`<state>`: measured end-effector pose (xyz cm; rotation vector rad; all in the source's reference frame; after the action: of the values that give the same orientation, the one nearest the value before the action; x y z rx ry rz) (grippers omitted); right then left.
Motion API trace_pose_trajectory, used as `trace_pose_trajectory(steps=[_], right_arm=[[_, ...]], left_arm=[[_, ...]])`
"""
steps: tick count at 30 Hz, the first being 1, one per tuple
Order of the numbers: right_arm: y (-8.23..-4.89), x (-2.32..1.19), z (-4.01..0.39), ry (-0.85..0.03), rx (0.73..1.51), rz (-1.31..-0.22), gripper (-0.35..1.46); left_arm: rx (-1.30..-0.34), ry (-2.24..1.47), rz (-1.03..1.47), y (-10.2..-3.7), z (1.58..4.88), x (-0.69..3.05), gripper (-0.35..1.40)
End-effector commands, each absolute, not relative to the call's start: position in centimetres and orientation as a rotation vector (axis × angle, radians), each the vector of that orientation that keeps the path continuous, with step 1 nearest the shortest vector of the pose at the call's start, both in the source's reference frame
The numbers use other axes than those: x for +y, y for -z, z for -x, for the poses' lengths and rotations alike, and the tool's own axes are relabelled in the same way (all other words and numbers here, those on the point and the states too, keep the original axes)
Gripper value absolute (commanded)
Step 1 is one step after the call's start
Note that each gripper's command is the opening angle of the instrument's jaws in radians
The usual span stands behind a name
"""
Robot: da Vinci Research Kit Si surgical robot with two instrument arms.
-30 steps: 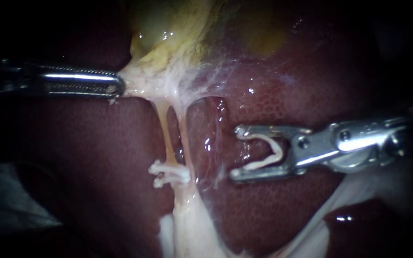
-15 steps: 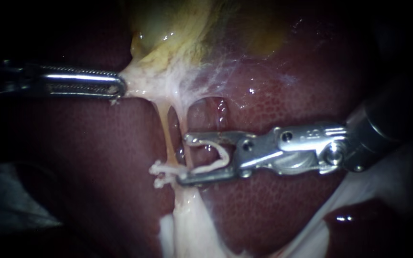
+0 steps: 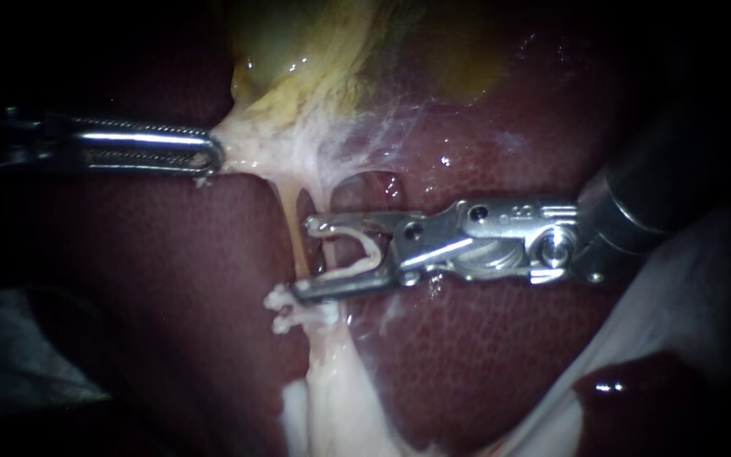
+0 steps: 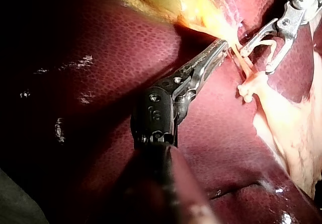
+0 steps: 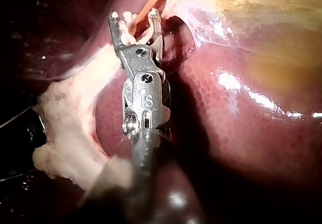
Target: Clipping third clip left tube
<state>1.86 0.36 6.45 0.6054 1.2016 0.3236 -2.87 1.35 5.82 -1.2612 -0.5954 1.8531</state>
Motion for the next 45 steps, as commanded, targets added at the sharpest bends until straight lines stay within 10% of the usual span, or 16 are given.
trace_pose_trajectory(steps=[1, 32, 45], right_arm=[[-6.48, 0.36, -1.86, -0.321, 1.203, -0.611, 0.5], [-6.38, 0.4, -2.26, -0.346, 1.361, -0.767, 0.46], [-6.27, 0.49, -2.16, -0.399, 1.345, -0.757, -0.03]], left_arm=[[-0.595, -1.853, 1.261, -5.81, 2.87, 1.35, -0.35], [-0.594, -1.852, 1.261, -5.81, 2.89, 1.35, -0.35], [-0.594, -1.853, 1.261, -5.82, 2.9, 1.35, -0.35]])
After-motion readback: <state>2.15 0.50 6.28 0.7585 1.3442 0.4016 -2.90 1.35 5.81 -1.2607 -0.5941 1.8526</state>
